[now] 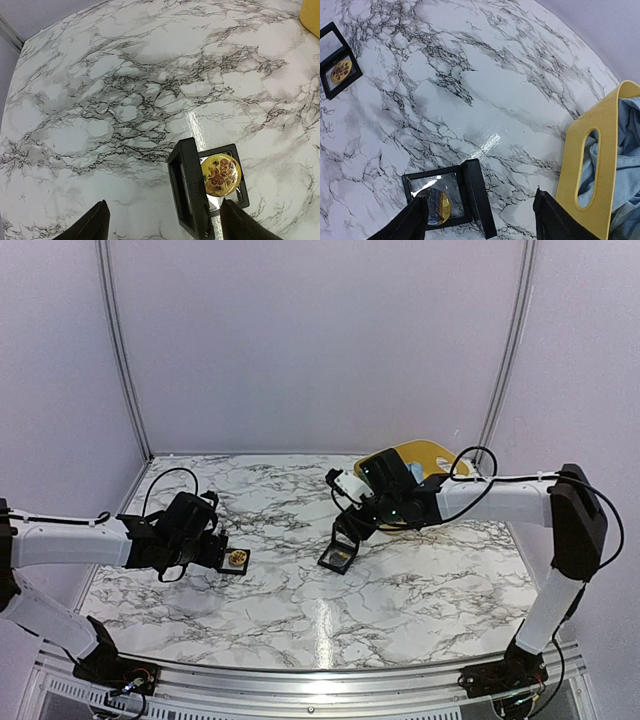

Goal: Pin the brooch onto the clothing

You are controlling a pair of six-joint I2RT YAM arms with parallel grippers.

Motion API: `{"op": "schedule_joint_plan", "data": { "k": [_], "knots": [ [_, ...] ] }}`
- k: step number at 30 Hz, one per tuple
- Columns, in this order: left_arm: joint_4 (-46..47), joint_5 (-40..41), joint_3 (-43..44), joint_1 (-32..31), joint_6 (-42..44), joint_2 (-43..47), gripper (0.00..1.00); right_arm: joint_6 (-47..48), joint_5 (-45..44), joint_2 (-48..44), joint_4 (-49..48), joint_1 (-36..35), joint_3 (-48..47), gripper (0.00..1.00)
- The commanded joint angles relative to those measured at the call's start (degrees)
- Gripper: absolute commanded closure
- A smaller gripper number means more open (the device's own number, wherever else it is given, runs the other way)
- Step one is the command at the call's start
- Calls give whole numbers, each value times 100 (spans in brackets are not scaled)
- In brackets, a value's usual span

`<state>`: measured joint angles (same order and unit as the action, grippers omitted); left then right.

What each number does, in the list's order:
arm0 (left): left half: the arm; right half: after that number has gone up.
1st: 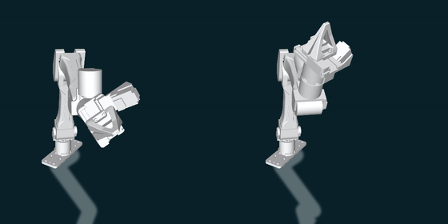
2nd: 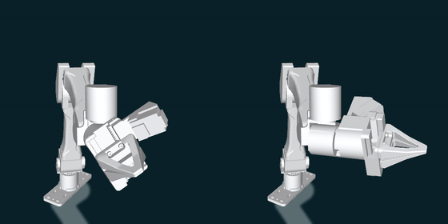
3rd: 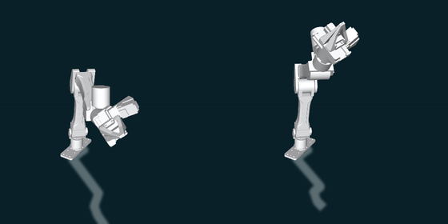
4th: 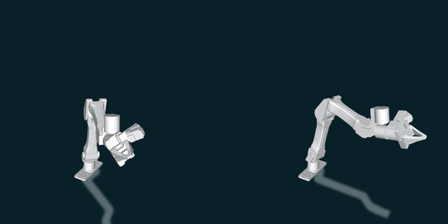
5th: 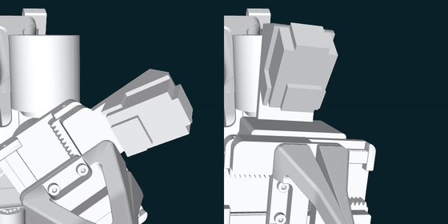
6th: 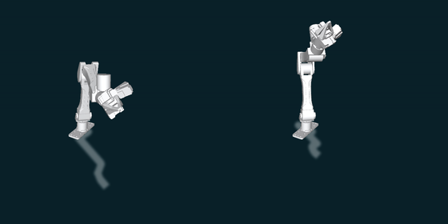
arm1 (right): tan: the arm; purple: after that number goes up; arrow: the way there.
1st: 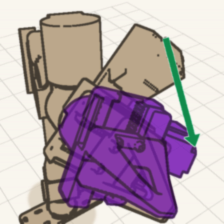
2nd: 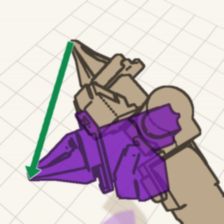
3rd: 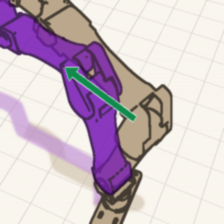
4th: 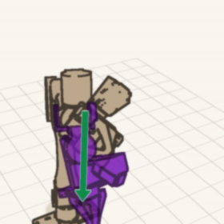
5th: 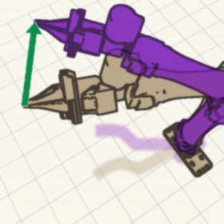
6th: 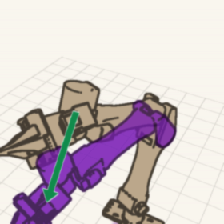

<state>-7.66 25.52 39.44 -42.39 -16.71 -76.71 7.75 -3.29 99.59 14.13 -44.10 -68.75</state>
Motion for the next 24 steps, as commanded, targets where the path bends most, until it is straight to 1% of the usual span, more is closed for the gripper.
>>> {"op": "schedule_joint_plan", "data": {
  "k": [1,3,10,12,14,16,20,24],
  "knots": [
    [332,-115,18,142,-80,-268,24,-23,140,87,-352,254,-30,34],
    [326,-168,48,177,-136,-338,29,6,261,126,-342,323,13,37],
    [400,-262,81,205,-134,-476,58,69,694,218,-389,437,182,45],
    [423,-313,89,205,-115,-509,65,65,818,242,-433,451,217,48],
    [430,-340,97,205,-113,-515,73,67,917,281,-459,449,229,49],
    [448,-354,78,205,-107,-504,81,72,943,328,-459,452,239,50],
    [450,-309,80,213,-44,-455,99,104,936,491,-388,459,205,56],
    [459,-271,122,283,65,-378,100,87,940,484,-392,467,229,60]
  ]
}}
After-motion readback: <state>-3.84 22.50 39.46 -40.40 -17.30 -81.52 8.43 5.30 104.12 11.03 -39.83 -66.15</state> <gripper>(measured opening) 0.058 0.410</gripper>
